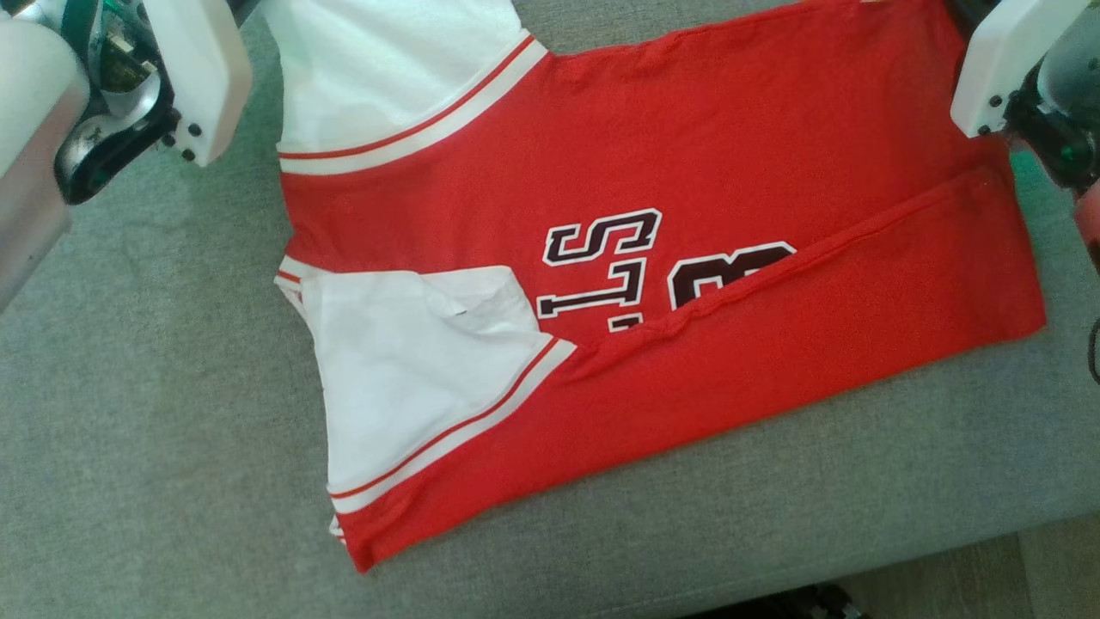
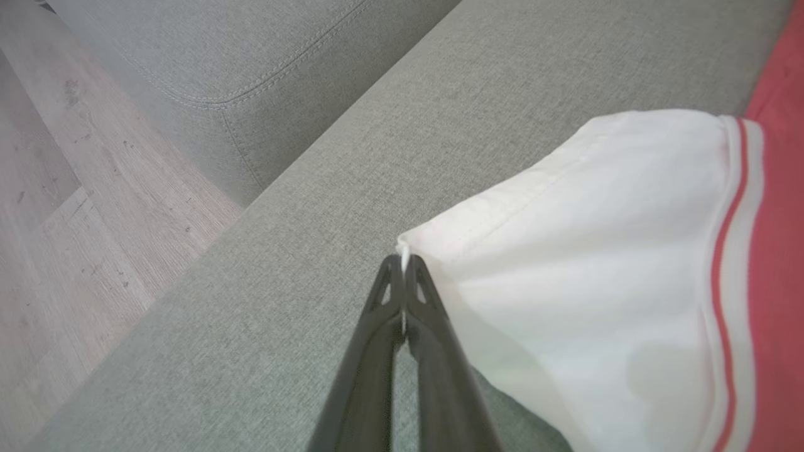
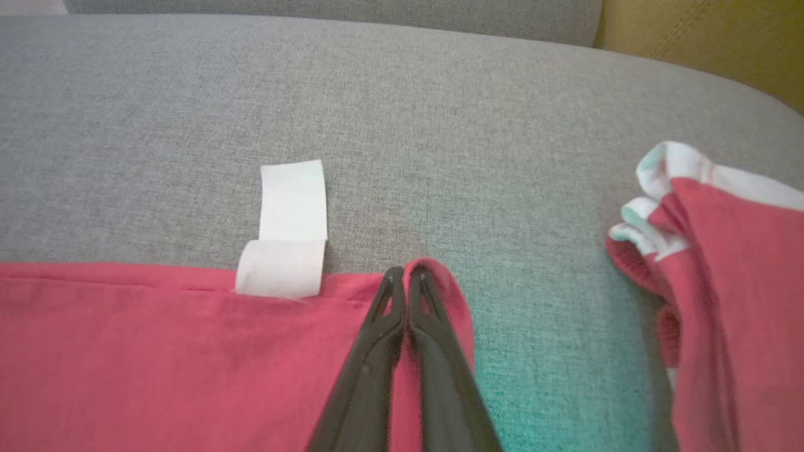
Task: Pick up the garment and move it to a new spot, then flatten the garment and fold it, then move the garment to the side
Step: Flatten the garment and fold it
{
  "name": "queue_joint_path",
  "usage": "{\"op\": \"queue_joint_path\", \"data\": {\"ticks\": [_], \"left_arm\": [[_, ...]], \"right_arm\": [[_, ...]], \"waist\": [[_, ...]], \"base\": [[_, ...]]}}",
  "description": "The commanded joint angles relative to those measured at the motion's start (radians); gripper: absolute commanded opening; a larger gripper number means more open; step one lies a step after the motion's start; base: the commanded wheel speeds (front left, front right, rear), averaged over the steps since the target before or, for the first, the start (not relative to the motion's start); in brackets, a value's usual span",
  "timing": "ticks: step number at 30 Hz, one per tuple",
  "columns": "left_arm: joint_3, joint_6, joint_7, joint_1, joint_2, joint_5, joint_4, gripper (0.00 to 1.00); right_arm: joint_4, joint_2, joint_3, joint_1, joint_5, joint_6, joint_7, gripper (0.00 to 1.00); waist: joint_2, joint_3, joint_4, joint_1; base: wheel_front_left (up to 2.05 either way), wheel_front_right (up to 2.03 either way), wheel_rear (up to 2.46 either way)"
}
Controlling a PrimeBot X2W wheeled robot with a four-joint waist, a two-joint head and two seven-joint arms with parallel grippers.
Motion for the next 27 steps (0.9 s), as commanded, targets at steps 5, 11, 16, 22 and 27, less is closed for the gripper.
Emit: {"op": "queue_joint_path", "data": {"ticks": [5, 11, 16, 22, 27], "left_arm": [[0.034, 0.002, -0.043, -0.073, 0.028, 0.009, -0.003, 0.00], [0.031, 0.002, -0.161, -0.081, 0.015, 0.043, 0.018, 0.00], [0.034, 0.002, -0.299, -0.104, -0.003, 0.085, 0.053, 0.00], [0.032, 0.002, -0.381, -0.082, -0.021, 0.091, 0.079, 0.00], [0.030, 0.002, -0.410, -0.045, -0.012, 0.103, 0.044, 0.00]], "right_arm": [[0.002, -0.020, 0.017, -0.033, 0.021, -0.001, -0.042, 0.00], [0.029, -0.041, -0.003, -0.039, 0.065, -0.001, -0.099, 0.00], [0.022, -0.079, -0.021, -0.023, 0.106, -0.001, -0.142, 0.00], [-0.036, -0.140, -0.022, 0.039, 0.162, -0.001, -0.160, 0.00], [-0.085, -0.195, -0.030, 0.106, 0.199, -0.001, -0.173, 0.00]], "waist": [[0.0000, 0.002, 0.004, 0.0000], [0.0000, -0.007, 0.024, 0.0000], [0.0000, -0.027, 0.048, 0.0000], [0.0000, -0.065, 0.078, 0.0000], [0.0000, -0.082, 0.106, 0.0000]], "base": [[0.00, 0.00, 0.00], [0.00, 0.00, 0.00], [0.00, 0.00, 0.00], [0.00, 0.00, 0.00], [0.00, 0.00, 0.00]]}}
